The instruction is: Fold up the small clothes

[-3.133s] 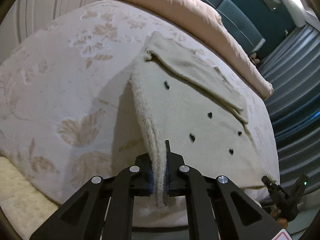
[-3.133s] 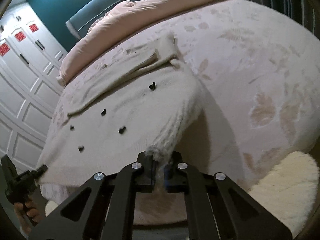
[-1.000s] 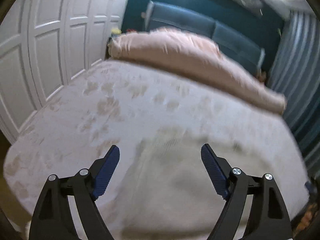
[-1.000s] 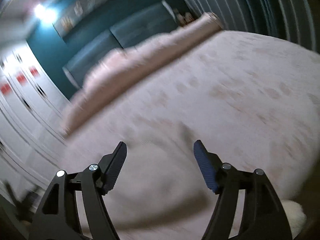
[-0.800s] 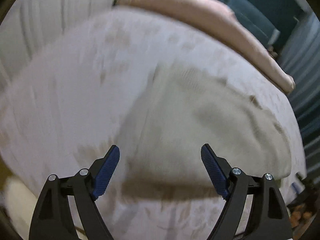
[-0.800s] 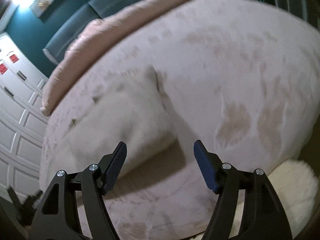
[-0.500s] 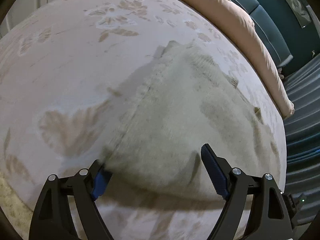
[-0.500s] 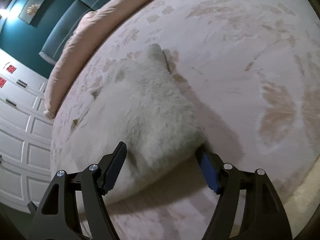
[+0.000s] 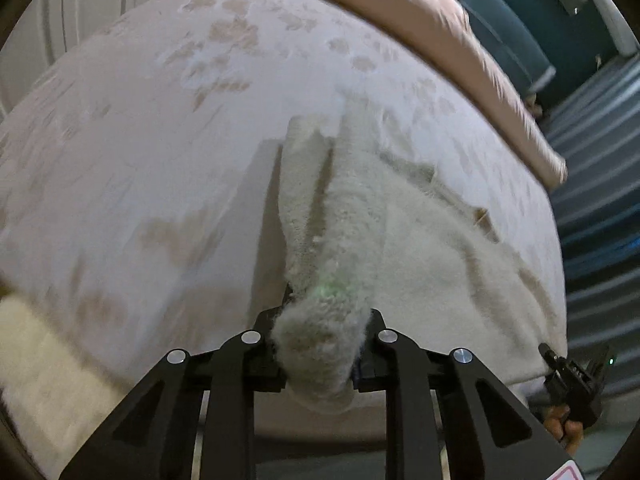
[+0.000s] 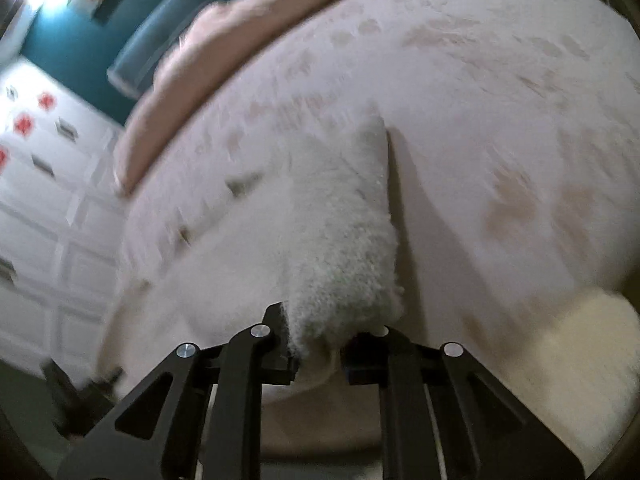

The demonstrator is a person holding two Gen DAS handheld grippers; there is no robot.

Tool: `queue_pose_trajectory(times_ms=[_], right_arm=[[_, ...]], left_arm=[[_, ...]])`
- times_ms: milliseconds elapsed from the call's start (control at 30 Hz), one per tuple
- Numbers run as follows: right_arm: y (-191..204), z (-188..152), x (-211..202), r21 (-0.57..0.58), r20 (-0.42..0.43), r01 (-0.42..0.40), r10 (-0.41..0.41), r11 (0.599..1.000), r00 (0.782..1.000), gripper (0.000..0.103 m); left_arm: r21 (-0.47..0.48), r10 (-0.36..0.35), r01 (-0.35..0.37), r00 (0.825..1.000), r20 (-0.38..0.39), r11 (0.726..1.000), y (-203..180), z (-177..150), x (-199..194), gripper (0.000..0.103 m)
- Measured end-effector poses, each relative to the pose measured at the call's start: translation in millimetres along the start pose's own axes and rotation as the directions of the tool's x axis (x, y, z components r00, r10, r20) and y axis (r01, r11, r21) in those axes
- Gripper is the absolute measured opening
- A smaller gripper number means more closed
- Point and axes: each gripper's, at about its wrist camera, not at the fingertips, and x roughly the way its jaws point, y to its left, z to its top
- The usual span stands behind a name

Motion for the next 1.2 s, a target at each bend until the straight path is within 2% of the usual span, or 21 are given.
queue_pose_trajectory(times_ms=[133, 200, 267, 300, 367, 400, 433, 533, 600, 667, 733, 767, 800, 833, 867, 900, 1000, 1033, 1100, 1167, 1200], right_arm=[[-28.3, -55.2, -1.8, -0.049, -0.118, 0.117, -0.122, 0.992, 0.985, 0.021], [-34.2, -64.2, -8.6, -0.058, -0.101, 0.206, -0.211, 0.977, 0.972, 0.028], [-35.1, -59.5, -22.2, -0.031, -0.065, 0.204, -0.205, 0.979, 0.977, 0.032], [-32.3, -51.4, -32.2, -0.02, -0.028, 0.196, -0.197, 0.98, 0.98, 0.037], [-20.0, -33.6, -48.5, -0.048, 0.073, 0.199, -0.195, 0.979, 0.978, 0.054], [-6.1, -17.5, -53.8, -0.096, 0.142, 0.187, -0.173, 0.978, 0.975, 0.067], [1.8, -8.6, -52.9, -0.123, 0.172, 0.18, -0.157, 0.976, 0.972, 0.072], [28.6, 26.8, -31.6, -0.208, 0.24, 0.168, -0.116, 0.964, 0.964, 0.078], [41.2, 43.0, -1.8, -0.223, 0.26, 0.186, -0.126, 0.957, 0.957, 0.08], [46.4, 50.8, 26.6, -0.227, 0.238, 0.195, -0.14, 0.954, 0.961, 0.08], [43.5, 56.7, 61.7, -0.217, 0.167, 0.212, -0.177, 0.953, 0.97, 0.079], [42.4, 56.4, 76.6, -0.218, 0.129, 0.212, -0.187, 0.953, 0.974, 0.076], [42.3, 52.9, 86.3, -0.224, 0.104, 0.21, -0.191, 0.952, 0.976, 0.057], [46.0, 48.2, 92.7, -0.241, 0.091, 0.219, -0.203, 0.946, 0.975, 0.026], [48.0, 44.1, 92.0, -0.259, 0.091, 0.239, -0.222, 0.936, 0.971, 0.011], [50.9, 40.4, 79.6, -0.274, 0.103, 0.214, -0.192, 0.938, 0.976, 0.009], [59.1, 36.9, 14.3, -0.267, 0.205, 0.05, 0.006, 0.962, 0.979, 0.008], [60.0, 37.1, -8.8, -0.266, 0.24, -0.011, 0.077, 0.964, 0.968, 0.008], [54.8, 34.8, -63.4, -0.273, 0.34, -0.146, 0.237, 0.951, 0.91, 0.007], [47.7, 35.6, -76.8, -0.257, 0.389, -0.135, 0.231, 0.957, 0.892, 0.007], [39.1, 38.8, -67.1, -0.242, 0.392, -0.064, 0.157, 0.968, 0.906, 0.007]], left_arm=[[0.028, 0.084, -0.082, 0.993, -0.083, 0.996, 18.0, -50.4, 6.8, 0.022], [0.023, 0.135, -0.134, 0.989, -0.064, 0.991, 22.6, -62.3, 6.5, 0.022], [-0.009, 0.118, -0.118, 0.993, -0.013, 0.993, 24.4, -60.2, -6.0, 0.022], [-0.023, 0.122, -0.121, 0.992, 0.039, 0.992, 22.7, -54.0, -17.3, 0.023], [-0.008, 0.112, -0.112, 0.987, 0.116, 0.994, 16.1, -37.3, -30.9, 0.033], [0.01, 0.1, -0.102, 0.985, 0.144, 0.995, 10.3, -23.8, -33.2, 0.048], [0.016, 0.092, -0.096, 0.983, 0.157, 0.995, 5.4, -13.6, -32.4, 0.055], [0.036, 0.018, -0.025, 0.986, 0.165, 0.999, -15.3, 21.9, -13.2, 0.063], [0.049, -0.014, 0.006, 0.989, 0.147, 0.999, -26.1, 38.8, 7.8, 0.081], [0.029, -0.019, 0.015, 0.988, 0.151, 0.999, -30.6, 48.1, 26.5, 0.081], [-0.001, 0.0, 0.0, 0.994, 0.112, 1.0, -27.4, 54.3, 50.3, 0.081], [-0.001, 0.001, -0.001, 0.995, 0.099, 1.0, -26.4, 53.4, 59.2, 0.081], [0.019, 0.015, -0.017, 0.996, 0.087, 1.0, -26.3, 52.6, 67.8, 0.071], [0.043, 0.053, -0.057, 0.995, 0.084, 0.997, -27.8, 50.3, 71.7, 0.047], [0.074, 0.076, -0.082, 0.993, 0.086, 0.994, -28.6, 49.0, 71.3, 0.033], [0.116, 0.083, -0.094, 0.992, 0.092, 0.989, -31.4, 47.7, 67.6, 0.006], [0.158, 0.03, -0.059, 0.983, 0.179, 0.986, -35.6, 46.5, 26.9, 0.003], [0.166, 0.008, -0.045, 0.976, 0.217, 0.985, -39.7, 46.7, 9.4, 0.003], [0.167, -0.062, 0.015, 0.958, 0.28, 0.986, -45.2, 49.8, -27.8, 0.003], [0.162, -0.073, 0.022, 0.946, 0.317, 0.987, -47.8, 52.2, -41.1, 0.003], [0.165, -0.049, -0.004, 0.946, 0.319, 0.986, -48.4, 54.1, -35.1, 0.003]])
